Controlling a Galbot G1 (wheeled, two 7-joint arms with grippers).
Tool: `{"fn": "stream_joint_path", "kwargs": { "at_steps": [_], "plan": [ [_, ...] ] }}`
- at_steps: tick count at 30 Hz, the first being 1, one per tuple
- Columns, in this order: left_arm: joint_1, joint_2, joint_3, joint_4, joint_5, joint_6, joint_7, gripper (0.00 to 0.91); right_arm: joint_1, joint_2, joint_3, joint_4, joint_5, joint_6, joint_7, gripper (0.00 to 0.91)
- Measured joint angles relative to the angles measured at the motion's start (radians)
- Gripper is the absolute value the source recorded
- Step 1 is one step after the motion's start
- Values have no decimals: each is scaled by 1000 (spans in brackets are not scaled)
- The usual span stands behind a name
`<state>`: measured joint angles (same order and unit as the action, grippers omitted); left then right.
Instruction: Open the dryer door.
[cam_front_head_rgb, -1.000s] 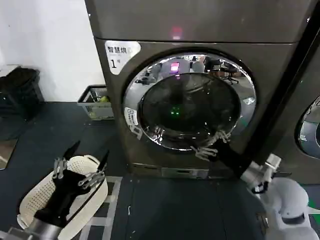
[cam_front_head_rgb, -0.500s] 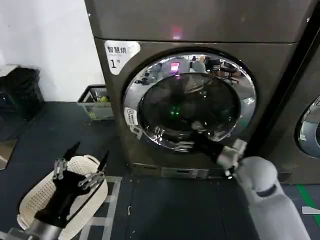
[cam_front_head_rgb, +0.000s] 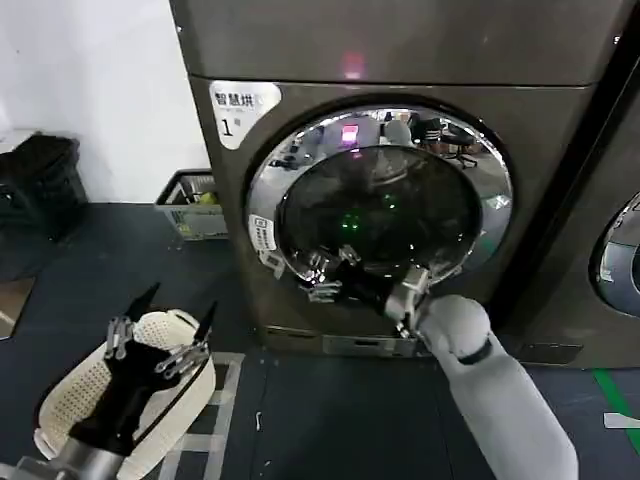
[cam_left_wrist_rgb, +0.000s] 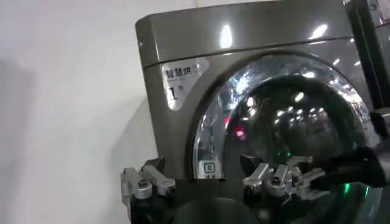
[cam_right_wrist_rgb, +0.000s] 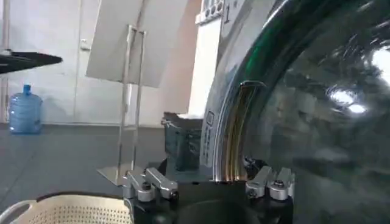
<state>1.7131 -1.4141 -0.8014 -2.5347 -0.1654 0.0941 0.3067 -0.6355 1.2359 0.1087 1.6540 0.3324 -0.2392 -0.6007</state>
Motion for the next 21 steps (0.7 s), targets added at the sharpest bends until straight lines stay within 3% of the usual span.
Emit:
{"fn": "stream_joint_path", "kwargs": {
  "at_steps": [21],
  "plan": [
    [2, -4, -6, 3, 18, 10, 0, 907, 104, 82, -78, -122, -27, 16, -42, 907]
  ]
}}
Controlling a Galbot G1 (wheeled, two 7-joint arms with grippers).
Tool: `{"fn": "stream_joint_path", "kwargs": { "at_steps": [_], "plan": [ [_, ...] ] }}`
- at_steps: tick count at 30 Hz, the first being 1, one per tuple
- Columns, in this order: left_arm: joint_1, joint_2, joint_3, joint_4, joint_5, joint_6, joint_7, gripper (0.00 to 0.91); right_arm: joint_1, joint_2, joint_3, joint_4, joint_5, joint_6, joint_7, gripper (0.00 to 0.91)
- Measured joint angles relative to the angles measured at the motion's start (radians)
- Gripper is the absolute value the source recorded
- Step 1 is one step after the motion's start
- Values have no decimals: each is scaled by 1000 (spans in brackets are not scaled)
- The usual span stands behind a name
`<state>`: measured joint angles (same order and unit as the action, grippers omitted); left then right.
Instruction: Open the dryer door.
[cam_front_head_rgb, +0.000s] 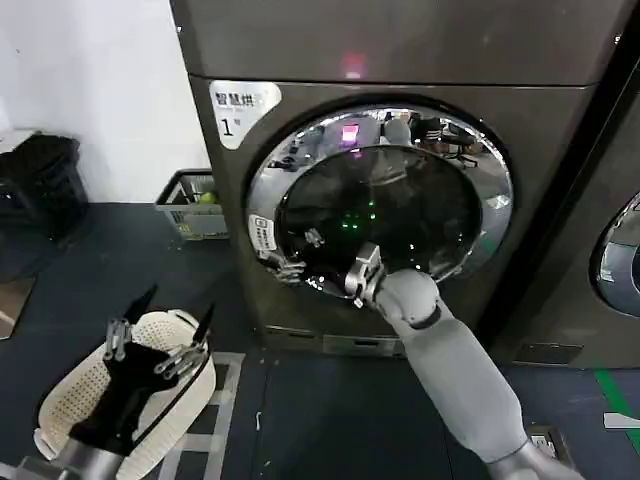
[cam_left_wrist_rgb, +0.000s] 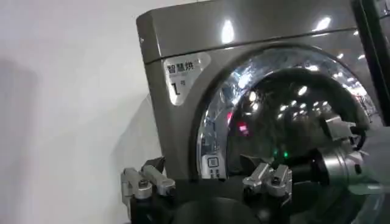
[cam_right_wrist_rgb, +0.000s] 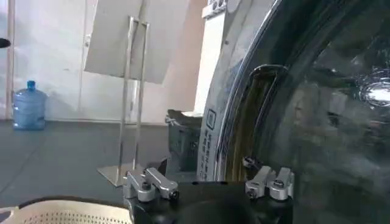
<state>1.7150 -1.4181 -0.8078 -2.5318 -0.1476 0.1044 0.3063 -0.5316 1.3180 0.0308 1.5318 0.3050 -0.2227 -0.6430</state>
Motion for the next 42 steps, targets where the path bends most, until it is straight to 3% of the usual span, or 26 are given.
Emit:
{"fn": "stream_joint_path", "kwargs": {
  "at_steps": [10, 19, 23, 29, 42],
  "plan": [
    [-3, 8, -2, -7, 34, 53, 46, 907, -21, 0, 9, 1, -5, 11, -63, 907],
    [-32, 39, -19, 12, 4, 98, 62, 907, -69, -50, 47, 39, 16, 36, -266, 907],
    [-53, 68, -19, 36, -70, 87, 48, 907, -85, -73, 50, 56, 24, 42, -343, 907],
    [-100, 158, -31, 92, -168, 137, 33, 907, -108, -105, 60, 88, 24, 56, -427, 907],
    [-217, 336, -22, 269, -335, 102, -57, 907, -187, -195, 123, 192, 72, 69, -612, 907]
  ]
}}
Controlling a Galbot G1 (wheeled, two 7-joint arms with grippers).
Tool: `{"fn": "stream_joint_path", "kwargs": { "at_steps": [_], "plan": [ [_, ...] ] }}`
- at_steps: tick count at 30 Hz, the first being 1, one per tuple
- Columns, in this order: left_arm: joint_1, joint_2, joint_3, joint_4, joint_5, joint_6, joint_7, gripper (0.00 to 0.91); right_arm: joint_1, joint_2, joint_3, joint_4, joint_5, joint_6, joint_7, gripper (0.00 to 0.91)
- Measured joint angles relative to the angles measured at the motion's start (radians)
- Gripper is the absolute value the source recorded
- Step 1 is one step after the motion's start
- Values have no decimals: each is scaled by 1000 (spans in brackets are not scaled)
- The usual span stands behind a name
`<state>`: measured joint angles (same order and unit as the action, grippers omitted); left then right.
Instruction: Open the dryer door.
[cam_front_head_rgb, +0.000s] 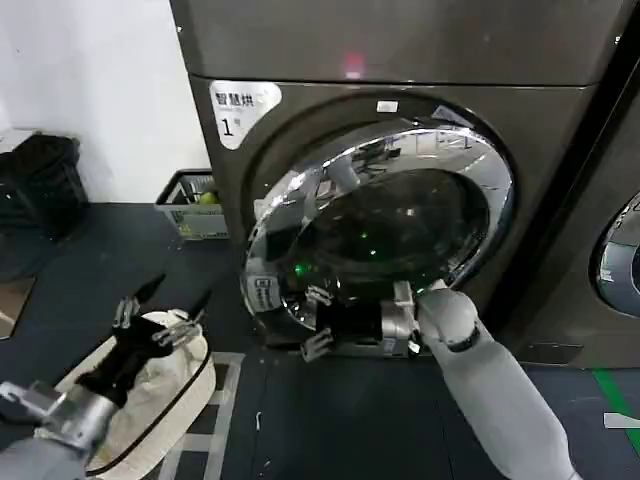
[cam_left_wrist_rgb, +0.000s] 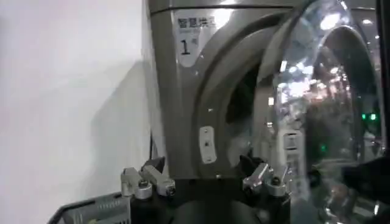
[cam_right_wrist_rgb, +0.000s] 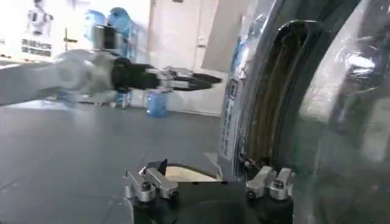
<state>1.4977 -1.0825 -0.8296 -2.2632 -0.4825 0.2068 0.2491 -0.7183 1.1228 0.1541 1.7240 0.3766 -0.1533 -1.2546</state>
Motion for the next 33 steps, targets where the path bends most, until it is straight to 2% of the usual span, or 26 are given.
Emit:
{"fn": "stream_joint_path", "kwargs": {
  "at_steps": [5, 10, 19, 26, 33],
  "plan": [
    [-57, 47, 20, 75, -44, -2, -8, 907, -47, -25, 27, 51, 11, 3, -108, 907],
    [-92, 57, 50, 121, -55, -6, 21, 907, -90, -45, 66, 83, 27, 1, -200, 907],
    [-140, 90, 139, 165, -79, -25, 80, 907, -179, -98, 154, 148, 69, 35, -208, 907],
    [-232, 168, 264, 217, -119, -30, 114, 907, -274, -143, 269, 200, 113, 48, -207, 907],
    [-354, 205, 428, 252, -148, -28, 131, 907, -369, -156, 433, 169, 155, 49, -206, 907]
  ]
}}
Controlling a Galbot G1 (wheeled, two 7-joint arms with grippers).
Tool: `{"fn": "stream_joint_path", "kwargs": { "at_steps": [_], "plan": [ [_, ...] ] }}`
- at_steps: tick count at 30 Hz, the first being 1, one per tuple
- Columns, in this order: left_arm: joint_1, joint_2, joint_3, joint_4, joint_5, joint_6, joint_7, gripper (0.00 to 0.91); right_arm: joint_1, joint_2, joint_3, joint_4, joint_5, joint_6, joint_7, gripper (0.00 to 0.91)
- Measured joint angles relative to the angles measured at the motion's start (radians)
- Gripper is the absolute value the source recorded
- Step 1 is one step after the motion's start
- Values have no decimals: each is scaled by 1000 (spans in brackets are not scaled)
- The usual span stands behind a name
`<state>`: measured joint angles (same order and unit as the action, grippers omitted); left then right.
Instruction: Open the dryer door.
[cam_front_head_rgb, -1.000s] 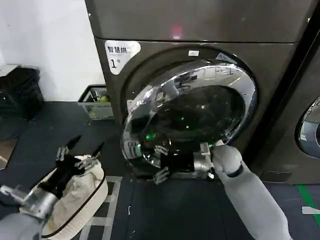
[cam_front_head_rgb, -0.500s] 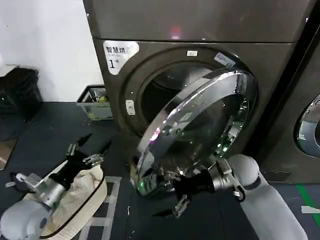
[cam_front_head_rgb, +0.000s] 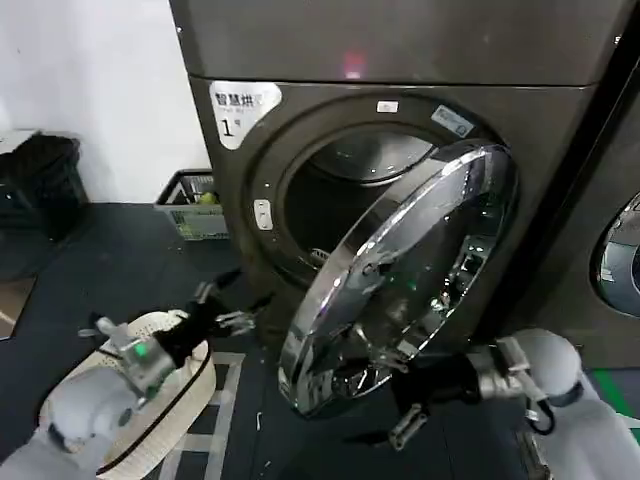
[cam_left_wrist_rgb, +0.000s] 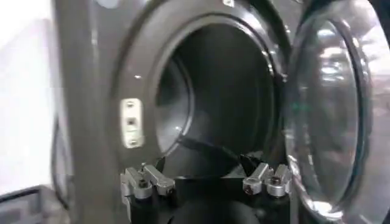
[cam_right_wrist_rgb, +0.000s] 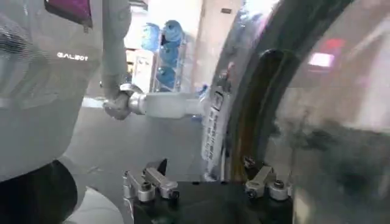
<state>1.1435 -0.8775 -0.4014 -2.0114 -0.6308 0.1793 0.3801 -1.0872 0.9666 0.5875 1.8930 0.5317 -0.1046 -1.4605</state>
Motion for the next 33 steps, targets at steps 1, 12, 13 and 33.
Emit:
{"fn": "stream_joint_path", "kwargs": {
  "at_steps": [1, 12, 13, 33],
  "plan": [
    [-16, 2, 22, 1, -3, 1, 4, 907, -14, 3, 30, -7, 7, 0, 0, 907],
    [-135, -16, 200, -20, 6, 10, 57, 907, -125, 37, 417, -45, -17, 31, 84, 907],
    [-144, -19, 216, -20, 9, 11, 58, 907, -134, 45, 451, -42, -25, 34, 101, 907],
    [-313, -50, 504, 11, -53, 0, 69, 907, -277, 266, 1021, 106, -43, -42, 979, 907]
  ]
}}
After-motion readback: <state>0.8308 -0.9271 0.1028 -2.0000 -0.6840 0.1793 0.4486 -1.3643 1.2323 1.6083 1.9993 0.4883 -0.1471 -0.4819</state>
